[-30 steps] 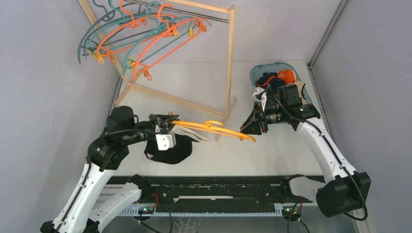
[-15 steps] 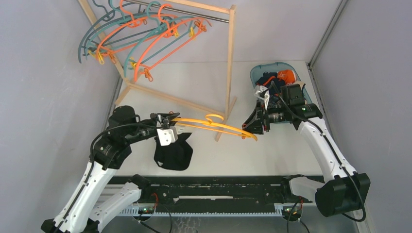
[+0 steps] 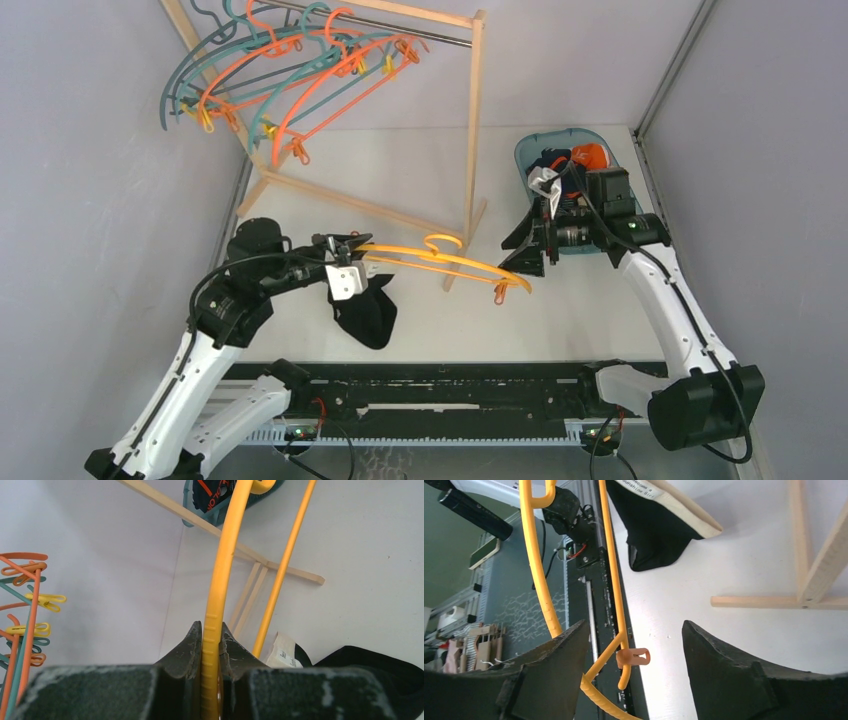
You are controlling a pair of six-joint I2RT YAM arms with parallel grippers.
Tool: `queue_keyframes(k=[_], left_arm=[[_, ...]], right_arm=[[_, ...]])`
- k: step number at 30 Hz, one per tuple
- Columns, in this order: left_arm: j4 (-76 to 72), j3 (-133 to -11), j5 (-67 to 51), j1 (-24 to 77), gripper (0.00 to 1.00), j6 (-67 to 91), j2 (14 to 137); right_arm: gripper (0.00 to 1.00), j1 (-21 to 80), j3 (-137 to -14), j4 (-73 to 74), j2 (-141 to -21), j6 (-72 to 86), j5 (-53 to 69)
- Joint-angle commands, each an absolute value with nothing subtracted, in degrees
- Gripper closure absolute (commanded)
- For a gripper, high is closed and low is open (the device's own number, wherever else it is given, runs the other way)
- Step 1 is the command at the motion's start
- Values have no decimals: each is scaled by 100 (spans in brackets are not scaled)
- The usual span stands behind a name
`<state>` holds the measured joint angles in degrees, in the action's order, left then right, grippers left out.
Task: Remove the underwear clipped to the hanger
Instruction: Remove the underwear from the hanger.
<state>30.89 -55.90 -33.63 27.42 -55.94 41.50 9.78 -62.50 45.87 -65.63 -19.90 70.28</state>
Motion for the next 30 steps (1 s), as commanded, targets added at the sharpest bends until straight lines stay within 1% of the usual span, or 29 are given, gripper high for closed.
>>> queue_keyframes(k=[1, 12, 21, 27, 30], left_arm=[[2560, -5449, -3173, 2726, 100, -5397, 4088], [2320, -5359, -3164, 2725, 100, -4789, 4147], [2459, -5488, -3449, 2731, 100, -4614, 4273], [2459, -5537, -3579, 2730, 100, -4462, 4327], [2459, -5554, -3642, 2732, 100, -4398, 4348]], right_arm=[[30, 807, -6708, 4327, -6335, -1693, 7054], [26, 732, -7231, 4045, -5904, -1808, 7064], [25, 1520, -7605, 4348, -6047, -2540, 6128], [29, 2078, -7857, 4818, -6363, -3013, 5648], [34, 2348, -7858, 4908, -6442, -3116, 5436]])
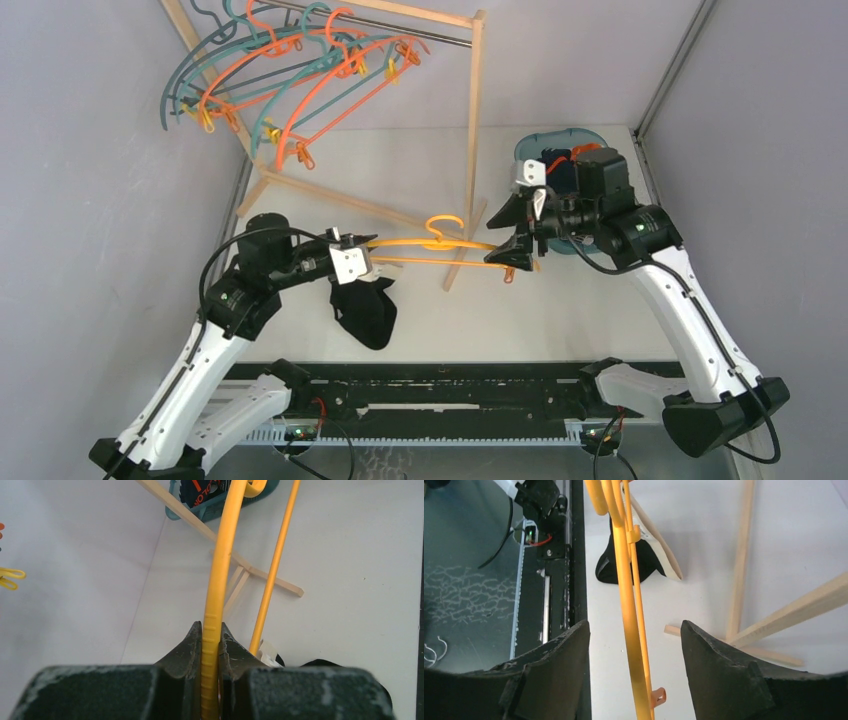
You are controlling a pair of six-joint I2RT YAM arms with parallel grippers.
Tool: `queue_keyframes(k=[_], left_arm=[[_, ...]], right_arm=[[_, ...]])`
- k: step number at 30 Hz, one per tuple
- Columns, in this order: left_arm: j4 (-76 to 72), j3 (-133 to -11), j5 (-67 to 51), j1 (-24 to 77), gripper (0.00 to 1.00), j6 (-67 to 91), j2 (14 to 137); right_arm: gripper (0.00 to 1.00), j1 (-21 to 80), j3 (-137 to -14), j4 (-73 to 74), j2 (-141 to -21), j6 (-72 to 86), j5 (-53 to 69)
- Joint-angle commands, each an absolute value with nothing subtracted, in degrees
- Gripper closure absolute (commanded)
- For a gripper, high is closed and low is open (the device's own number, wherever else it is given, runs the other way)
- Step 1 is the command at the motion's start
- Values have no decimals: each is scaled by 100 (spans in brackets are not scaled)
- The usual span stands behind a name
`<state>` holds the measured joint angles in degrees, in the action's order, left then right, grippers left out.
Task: Remove the underwear clipped to the hanger
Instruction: Remove the underwear from the hanger.
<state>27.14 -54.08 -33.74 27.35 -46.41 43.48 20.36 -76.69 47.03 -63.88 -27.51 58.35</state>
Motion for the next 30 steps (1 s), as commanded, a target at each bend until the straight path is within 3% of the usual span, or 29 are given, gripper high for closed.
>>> queue_keyframes(k=[1, 9, 18, 22, 23, 30], left_arm=[[2451, -5559, -3665, 2732, 100, -4376, 4350], [2426, -5590, -3727, 2728, 100, -4218, 4438], [2338, -5568, -3642, 2726, 100, -4075, 4447], [2287, -5564, -3616, 2730, 100, -3978, 4435], [2269, -5556, -3613, 2731, 100, -3948, 4437], [2232, -5423, -3769, 2730, 61, -3876, 4303]], right_arm=[[37, 2442, -7860, 4901, -6469, -3122, 5357], [69, 2806, -7813, 4764, -6567, -3096, 5161], [85, 2900, -7699, 4649, -6627, -3085, 4877], [100, 2902, -7699, 4641, -6593, -3145, 4723], [100, 2901, -7687, 4615, -6565, -3161, 4682], [100, 2896, -7547, 4556, -6355, -3539, 4557]])
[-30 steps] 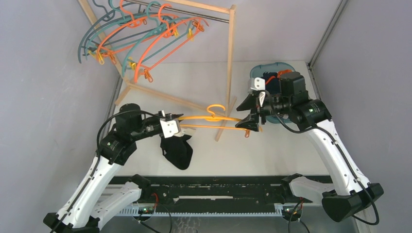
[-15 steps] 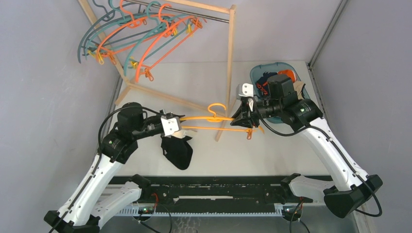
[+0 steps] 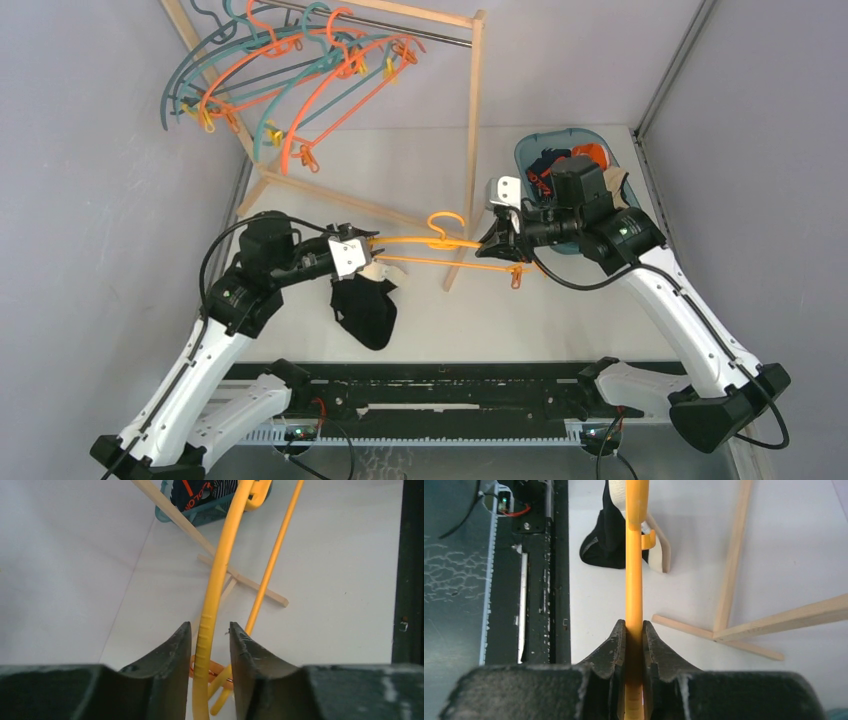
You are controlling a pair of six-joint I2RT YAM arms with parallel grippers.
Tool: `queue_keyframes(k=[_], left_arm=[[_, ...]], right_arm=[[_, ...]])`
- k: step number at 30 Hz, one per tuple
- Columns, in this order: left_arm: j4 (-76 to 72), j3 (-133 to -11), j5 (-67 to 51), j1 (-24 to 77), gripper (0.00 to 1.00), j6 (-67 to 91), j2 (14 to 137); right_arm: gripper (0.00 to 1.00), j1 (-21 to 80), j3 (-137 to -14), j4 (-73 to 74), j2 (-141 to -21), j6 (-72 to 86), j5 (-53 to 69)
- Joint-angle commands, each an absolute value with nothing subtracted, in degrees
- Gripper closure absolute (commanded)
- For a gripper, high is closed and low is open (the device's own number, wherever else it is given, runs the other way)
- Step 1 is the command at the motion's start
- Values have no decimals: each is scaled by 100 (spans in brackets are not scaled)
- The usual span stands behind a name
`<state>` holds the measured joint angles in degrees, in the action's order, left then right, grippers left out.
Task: Remove the underwear clipped to the hanger
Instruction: Remove the underwear from the hanger.
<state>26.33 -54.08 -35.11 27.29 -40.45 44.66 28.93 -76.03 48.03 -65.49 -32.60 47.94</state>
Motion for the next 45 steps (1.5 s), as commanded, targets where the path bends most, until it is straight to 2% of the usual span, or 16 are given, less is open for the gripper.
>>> queue_keyframes(k=[1, 4, 7, 17, 28, 39, 45], left_arm=[[2230, -5395, -3797, 2731, 55, -3869, 4268], [2228, -5353, -3867, 2720, 36, -3803, 4168], [2232, -5329, -3987, 2701, 24, -3659, 4076], [2180, -5863, -3352, 2414, 10, -2115, 4247], [1886, -6218, -5462, 1413, 9, -202, 5473], [3463, -6625, -6291, 1441, 10, -726, 6573], [3971, -6568, -6376, 1580, 15, -1255, 6784]], right_arm=[[100, 2889, -7530, 4568, -6333, -3617, 4557], [100, 2843, -7479, 4639, -6279, -3873, 4583], [100, 2695, -7409, 4720, -6214, -4210, 4748], [100, 1981, -6781, 4992, -5692, -5450, 5342], [100, 2177, -6113, 4729, -4923, -5600, 5224], [100, 2249, -5862, 4499, -4675, -5408, 5173], [100, 2259, -5862, 4464, -4701, -5357, 5191]])
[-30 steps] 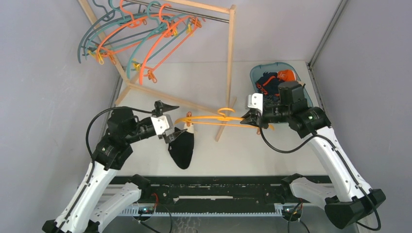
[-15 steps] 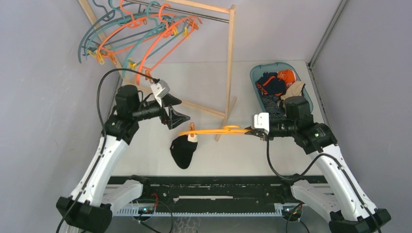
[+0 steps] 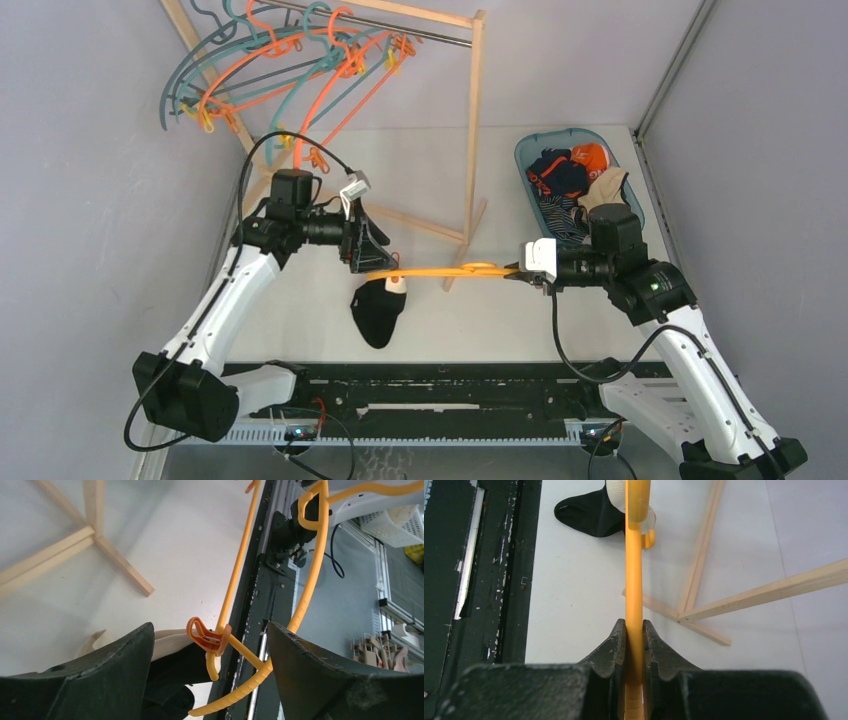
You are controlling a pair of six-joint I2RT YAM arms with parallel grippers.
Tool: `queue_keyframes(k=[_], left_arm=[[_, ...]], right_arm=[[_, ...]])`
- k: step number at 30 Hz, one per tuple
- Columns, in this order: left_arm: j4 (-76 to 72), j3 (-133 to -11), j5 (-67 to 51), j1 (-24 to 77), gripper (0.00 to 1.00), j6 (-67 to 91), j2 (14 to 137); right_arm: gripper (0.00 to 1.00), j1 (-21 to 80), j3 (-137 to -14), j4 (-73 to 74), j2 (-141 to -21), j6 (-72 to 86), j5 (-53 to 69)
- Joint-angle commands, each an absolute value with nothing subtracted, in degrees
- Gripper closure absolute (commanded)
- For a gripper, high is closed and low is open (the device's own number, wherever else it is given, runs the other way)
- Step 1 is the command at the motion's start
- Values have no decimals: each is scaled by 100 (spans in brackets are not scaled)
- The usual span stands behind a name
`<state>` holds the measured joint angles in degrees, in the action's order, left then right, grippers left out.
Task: Remove the underwear clipped to the hanger
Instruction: Remove the underwear from the hanger.
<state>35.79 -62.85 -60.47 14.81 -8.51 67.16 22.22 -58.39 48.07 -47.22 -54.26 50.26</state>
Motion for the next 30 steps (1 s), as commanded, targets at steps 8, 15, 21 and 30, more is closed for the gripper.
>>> queue_keyframes(k=[8, 15, 21, 30], left_arm=[[4057, -6522, -6657, 1681, 34, -1428, 7083], [4370, -6530, -6742, 1714, 52, -1745, 7170], [4492, -6546, -6759, 1716, 64, -1857, 7214], [4605, -6574, -6769, 1722, 83, -1939, 7236]], right_arm=[[100, 2258, -5796, 4417, -4668, -5326, 5232], [100, 2257, -5783, 4410, -4663, -5319, 5220], [100, 2264, -5764, 4374, -4635, -5308, 5186], [100, 2257, -5698, 4167, -4562, -5166, 5108]])
